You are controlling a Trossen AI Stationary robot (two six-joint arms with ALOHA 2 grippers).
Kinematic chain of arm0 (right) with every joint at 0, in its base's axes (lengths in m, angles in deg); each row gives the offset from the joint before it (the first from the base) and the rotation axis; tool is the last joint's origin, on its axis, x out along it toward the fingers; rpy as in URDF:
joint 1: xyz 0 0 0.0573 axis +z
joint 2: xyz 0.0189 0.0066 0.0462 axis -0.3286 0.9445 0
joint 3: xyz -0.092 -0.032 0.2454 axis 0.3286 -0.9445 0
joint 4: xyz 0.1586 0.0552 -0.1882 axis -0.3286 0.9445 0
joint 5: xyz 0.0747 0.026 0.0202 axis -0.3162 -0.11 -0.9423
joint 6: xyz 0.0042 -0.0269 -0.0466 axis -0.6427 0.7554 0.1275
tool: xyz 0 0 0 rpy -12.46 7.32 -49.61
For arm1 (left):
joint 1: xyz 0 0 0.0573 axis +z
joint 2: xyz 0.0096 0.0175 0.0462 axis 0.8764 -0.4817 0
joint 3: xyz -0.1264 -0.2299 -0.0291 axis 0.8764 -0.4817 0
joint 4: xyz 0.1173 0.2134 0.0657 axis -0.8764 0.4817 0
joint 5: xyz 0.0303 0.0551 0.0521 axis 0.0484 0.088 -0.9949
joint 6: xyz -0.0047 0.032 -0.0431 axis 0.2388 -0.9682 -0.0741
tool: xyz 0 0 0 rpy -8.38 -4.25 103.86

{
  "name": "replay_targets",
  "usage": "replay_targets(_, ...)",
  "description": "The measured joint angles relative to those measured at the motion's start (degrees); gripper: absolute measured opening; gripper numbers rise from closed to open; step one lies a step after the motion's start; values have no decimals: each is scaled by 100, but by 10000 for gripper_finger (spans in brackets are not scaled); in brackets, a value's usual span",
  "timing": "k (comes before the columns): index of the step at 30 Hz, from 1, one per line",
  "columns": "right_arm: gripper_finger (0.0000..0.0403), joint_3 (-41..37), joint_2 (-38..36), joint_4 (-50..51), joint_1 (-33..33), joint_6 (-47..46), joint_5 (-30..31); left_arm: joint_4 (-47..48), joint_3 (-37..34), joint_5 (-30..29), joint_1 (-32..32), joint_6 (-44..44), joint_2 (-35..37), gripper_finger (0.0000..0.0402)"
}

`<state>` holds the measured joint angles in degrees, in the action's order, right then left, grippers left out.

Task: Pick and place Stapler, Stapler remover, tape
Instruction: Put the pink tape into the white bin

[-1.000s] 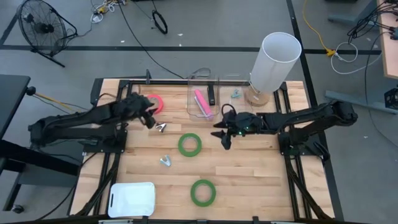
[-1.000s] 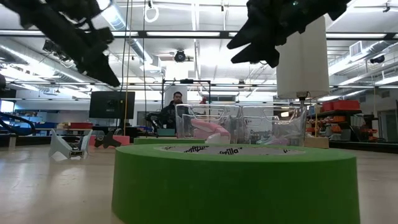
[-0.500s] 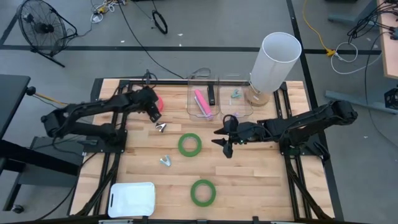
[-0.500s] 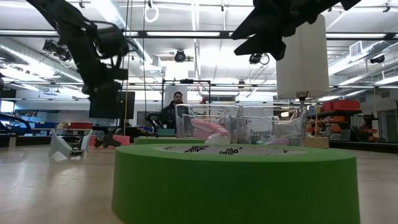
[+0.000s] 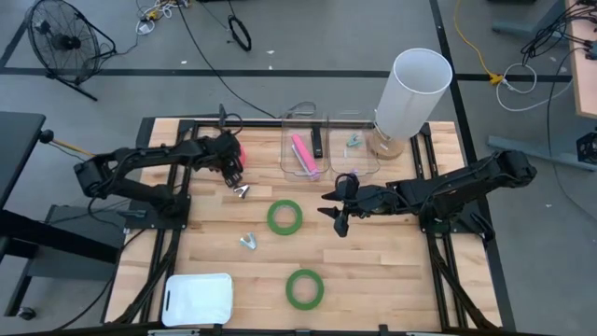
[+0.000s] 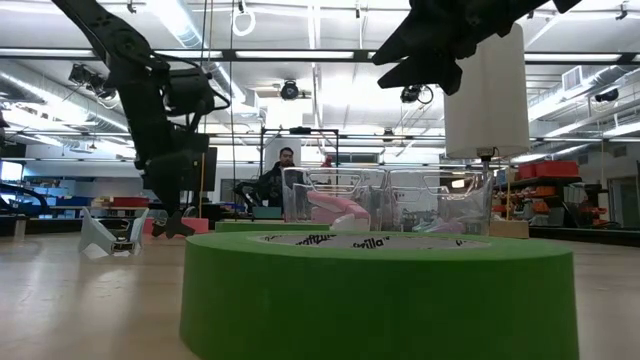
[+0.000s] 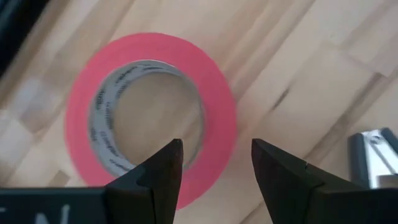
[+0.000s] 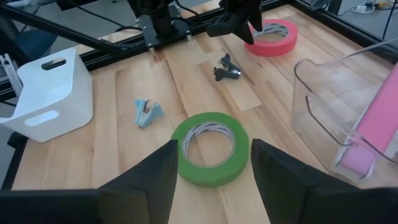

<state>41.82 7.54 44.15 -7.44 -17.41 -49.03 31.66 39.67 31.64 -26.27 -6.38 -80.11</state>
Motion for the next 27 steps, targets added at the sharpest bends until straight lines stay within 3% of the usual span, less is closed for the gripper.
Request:
replay_targets(17,201,0,0,2,0,9,-1,-12,0,226,127,14,-35,195)
replay_targets(23,201,0,0,4,0,9,-1,-113,1,259,127,0,-440,195)
replay_targets(27,201,0,0,7,0,9,-1,-305,4,-74,127,-110,-789,195)
